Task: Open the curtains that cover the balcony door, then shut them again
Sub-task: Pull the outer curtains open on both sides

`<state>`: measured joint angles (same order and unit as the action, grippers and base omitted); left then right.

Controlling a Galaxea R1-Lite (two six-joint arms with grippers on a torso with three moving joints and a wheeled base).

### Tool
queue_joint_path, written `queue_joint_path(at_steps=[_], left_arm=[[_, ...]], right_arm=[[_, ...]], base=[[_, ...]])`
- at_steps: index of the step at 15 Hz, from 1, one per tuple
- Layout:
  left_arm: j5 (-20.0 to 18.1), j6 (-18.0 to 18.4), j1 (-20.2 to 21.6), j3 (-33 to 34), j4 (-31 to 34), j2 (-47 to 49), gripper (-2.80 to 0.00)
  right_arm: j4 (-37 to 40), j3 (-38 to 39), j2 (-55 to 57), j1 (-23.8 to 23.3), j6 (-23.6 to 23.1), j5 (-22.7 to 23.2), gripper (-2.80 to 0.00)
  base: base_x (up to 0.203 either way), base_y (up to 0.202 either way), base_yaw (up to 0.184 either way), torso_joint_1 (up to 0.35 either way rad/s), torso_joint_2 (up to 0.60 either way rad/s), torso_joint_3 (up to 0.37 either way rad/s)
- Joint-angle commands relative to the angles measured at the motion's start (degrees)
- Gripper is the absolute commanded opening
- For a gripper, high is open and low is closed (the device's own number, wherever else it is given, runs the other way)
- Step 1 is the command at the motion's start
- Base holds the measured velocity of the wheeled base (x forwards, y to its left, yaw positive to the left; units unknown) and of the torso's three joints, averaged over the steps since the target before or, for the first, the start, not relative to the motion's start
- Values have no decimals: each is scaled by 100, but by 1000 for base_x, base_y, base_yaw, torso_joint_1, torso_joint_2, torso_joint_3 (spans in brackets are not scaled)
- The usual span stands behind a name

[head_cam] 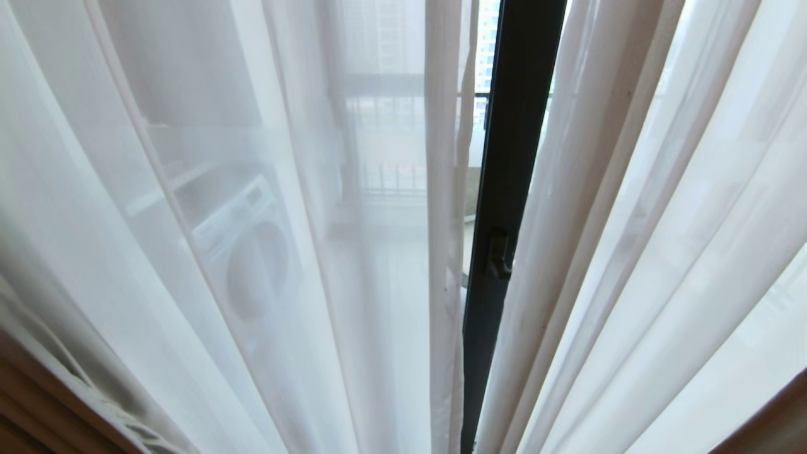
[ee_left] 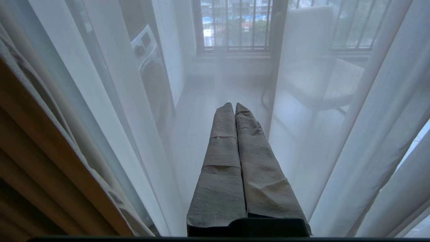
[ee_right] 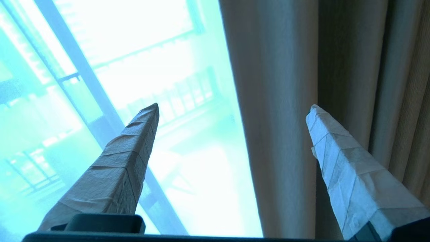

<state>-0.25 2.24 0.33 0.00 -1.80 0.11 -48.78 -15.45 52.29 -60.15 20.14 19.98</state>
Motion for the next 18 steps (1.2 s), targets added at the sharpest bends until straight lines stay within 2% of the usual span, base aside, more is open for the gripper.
queue_joint_path(at_steps=[1, 5, 6, 9, 12, 16, 17, 18], left_arm=[[-1, 5, 2, 0, -5, -2, -280], [-1, 5, 2, 0, -5, -2, -280], [-1, 5, 2, 0, -5, -2, -280], [-1, 5, 2, 0, -5, -2, -280], [-1, 5, 2, 0, -5, -2, -280], [-1, 5, 2, 0, -5, -2, -280], [-1, 5, 2, 0, -5, -2, -280], [-1, 5, 2, 0, -5, -2, -280]], right_arm=[[139, 242, -607, 133, 10, -11, 0], [1064, 266, -1342, 890, -205, -523, 0], [1222, 272, -1487, 1070, -247, -673, -280], [1707, 289, -1994, 1588, -290, -1052, -280], [2458, 286, -2662, 2471, -619, -1757, -280], [3469, 285, -3533, 4013, -965, -2767, -280], [3611, 310, -3611, 4188, -1115, -3047, -280], [3603, 376, -3619, 4319, -1190, -3079, -280]], base=[[0, 0, 0, 0, 0, 0], [0, 0, 0, 0, 0, 0], [0, 0, 0, 0, 0, 0], [0, 0, 0, 0, 0, 0], [0, 0, 0, 0, 0, 0], [0, 0, 0, 0, 0, 0], [0, 0, 0, 0, 0, 0], [0, 0, 0, 0, 0, 0]])
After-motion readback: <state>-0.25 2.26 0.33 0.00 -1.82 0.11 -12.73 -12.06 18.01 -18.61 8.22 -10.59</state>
